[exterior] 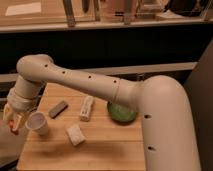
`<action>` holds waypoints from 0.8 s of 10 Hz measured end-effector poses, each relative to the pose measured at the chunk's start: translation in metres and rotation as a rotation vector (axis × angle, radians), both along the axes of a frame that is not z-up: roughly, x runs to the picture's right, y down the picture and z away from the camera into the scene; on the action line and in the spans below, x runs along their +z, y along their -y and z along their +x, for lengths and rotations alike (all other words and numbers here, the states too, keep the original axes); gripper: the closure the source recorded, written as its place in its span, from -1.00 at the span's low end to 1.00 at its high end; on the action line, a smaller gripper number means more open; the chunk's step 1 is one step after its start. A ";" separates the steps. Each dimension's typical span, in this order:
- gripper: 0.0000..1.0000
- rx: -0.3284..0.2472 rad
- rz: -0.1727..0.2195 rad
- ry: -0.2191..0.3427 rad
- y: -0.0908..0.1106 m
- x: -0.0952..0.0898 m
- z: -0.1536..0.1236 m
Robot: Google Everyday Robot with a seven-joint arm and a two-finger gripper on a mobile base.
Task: Place the pepper in the ceramic cup
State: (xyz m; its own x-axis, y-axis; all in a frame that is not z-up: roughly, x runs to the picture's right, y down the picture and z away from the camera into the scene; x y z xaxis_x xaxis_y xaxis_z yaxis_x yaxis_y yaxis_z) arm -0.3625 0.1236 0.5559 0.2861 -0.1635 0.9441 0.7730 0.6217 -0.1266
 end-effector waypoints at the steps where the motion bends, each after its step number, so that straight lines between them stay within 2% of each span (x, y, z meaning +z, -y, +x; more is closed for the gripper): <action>1: 1.00 0.009 0.005 0.003 0.003 -0.001 0.002; 4: 1.00 0.029 0.014 0.026 0.007 -0.006 0.004; 8: 1.00 0.075 -0.005 0.082 0.013 0.002 0.010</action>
State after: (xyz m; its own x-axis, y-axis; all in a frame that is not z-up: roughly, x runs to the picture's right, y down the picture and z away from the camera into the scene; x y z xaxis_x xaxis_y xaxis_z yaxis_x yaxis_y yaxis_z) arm -0.3528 0.1110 0.5575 0.2192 -0.1400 0.9656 0.7322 0.6777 -0.0680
